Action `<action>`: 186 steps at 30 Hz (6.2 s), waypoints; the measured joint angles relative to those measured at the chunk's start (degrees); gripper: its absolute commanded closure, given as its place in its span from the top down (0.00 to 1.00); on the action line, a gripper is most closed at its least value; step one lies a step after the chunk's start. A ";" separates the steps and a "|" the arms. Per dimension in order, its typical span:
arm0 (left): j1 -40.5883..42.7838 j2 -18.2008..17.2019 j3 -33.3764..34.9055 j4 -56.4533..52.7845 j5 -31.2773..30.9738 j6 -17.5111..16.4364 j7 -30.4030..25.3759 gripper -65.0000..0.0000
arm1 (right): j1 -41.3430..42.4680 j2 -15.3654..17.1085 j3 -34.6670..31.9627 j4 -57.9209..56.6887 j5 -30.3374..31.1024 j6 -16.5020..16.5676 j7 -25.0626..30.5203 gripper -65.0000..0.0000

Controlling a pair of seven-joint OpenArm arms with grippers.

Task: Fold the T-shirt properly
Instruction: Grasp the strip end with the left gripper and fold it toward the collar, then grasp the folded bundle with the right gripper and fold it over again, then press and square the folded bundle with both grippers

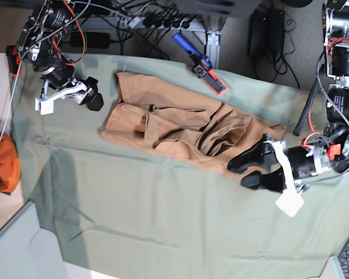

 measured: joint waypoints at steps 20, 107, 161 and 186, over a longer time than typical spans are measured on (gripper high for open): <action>0.59 -1.75 0.00 0.00 0.48 0.02 -0.04 0.69 | 2.23 -9.51 -9.40 0.22 2.49 0.66 0.28 0.69; 4.17 -10.12 0.00 0.02 -1.20 0.00 2.32 0.69 | 7.65 -5.53 -38.88 19.89 -26.25 2.25 5.88 0.67; -0.50 6.25 43.10 -12.31 47.47 0.70 -30.62 0.00 | 39.69 1.03 -38.23 -28.17 -27.63 2.69 8.81 0.00; -16.48 10.69 32.83 -34.12 49.13 0.87 -37.18 0.00 | 14.71 11.98 -38.03 -2.51 -13.77 2.75 2.56 0.00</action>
